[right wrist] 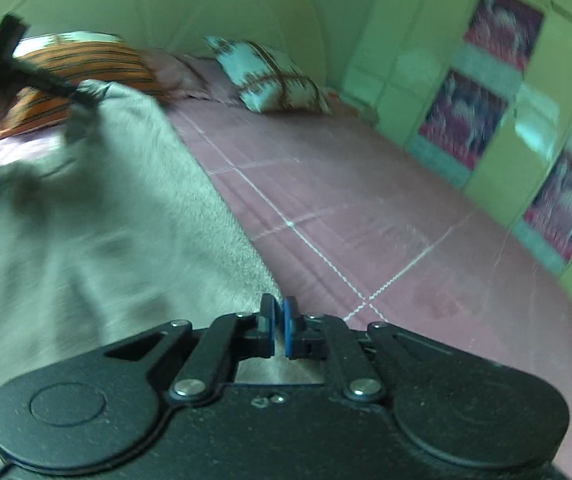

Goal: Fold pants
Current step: 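Close the left tool on the waistband while the right tool grips the hems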

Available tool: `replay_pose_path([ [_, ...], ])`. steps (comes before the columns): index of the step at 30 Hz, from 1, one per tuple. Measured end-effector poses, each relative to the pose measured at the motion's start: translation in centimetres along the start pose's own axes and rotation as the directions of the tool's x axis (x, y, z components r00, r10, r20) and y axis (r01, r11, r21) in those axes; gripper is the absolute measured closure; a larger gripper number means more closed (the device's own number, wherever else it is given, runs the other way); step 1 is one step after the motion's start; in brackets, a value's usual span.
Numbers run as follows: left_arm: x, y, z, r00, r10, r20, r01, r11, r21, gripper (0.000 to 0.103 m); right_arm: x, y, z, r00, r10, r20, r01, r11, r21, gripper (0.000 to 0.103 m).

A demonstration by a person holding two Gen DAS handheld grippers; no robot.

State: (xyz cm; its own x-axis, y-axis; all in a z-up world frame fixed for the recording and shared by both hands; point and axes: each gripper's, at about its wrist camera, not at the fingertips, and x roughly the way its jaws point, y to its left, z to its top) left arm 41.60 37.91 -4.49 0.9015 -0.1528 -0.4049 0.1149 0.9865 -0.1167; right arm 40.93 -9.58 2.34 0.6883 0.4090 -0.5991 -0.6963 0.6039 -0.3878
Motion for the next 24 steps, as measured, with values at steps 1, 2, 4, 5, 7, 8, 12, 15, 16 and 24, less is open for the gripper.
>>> replay_pose_path([
  [1,-1.5,-0.3,-1.0,1.0,-0.001,-0.004,0.001,1.0,-0.007,0.075,-1.5,1.5,-0.5,1.0,-0.007,0.005,0.007,0.999,-0.04,0.103],
  [2,-3.0,-0.5,-2.2,1.0,0.005,-0.011,-0.005,1.0,-0.019,0.075,-2.8,3.2,-1.2,1.0,-0.005,0.002,0.005,0.997,-0.076,0.103],
  [4,-5.4,-0.7,-5.0,0.996,0.057,-0.071,-0.062,0.995,-0.076,0.075,-4.7,6.9,-3.3,1.0,-0.01,-0.025,0.006,0.99,-0.139,0.103],
  [5,-6.3,-0.5,-6.4,0.988,0.101,-0.118,-0.114,0.987,-0.115,0.074,-5.4,8.5,-4.5,0.999,-0.028,-0.039,0.022,0.988,-0.152,0.099],
  [7,-8.4,0.1,-9.0,0.97,0.162,-0.181,-0.201,0.954,-0.221,0.07,-6.8,10.4,-6.4,0.999,-0.023,-0.042,0.02,0.997,-0.076,0.094],
  [8,-9.6,0.2,-9.9,0.965,0.181,-0.189,-0.228,0.937,-0.266,0.068,-7.3,10.7,-7.0,0.998,-0.025,-0.054,0.025,1.0,-0.005,0.094],
  [12,-12.8,-0.6,-10.7,0.972,0.174,-0.159,-0.225,0.883,-0.411,0.056,-8.5,10.1,-7.7,0.998,-0.049,-0.046,0.06,0.957,0.283,0.094],
  [15,-12.3,-1.7,-9.6,0.984,0.098,-0.147,-0.16,0.849,-0.503,0.052,-8.4,9.1,-7.4,0.997,-0.074,-0.037,0.083,0.881,0.465,0.092],
  [16,-11.9,-2.4,-9.5,0.988,0.066,-0.143,-0.133,0.838,-0.529,0.052,-8.1,8.4,-7.2,0.997,-0.073,-0.037,0.082,0.847,0.525,0.092],
  [24,-4.3,-3.0,-9.6,0.956,0.004,-0.293,-0.198,0.749,-0.632,0.052,-6.4,5.8,-9.0,0.998,-0.048,-0.032,0.056,0.666,0.744,0.089],
])
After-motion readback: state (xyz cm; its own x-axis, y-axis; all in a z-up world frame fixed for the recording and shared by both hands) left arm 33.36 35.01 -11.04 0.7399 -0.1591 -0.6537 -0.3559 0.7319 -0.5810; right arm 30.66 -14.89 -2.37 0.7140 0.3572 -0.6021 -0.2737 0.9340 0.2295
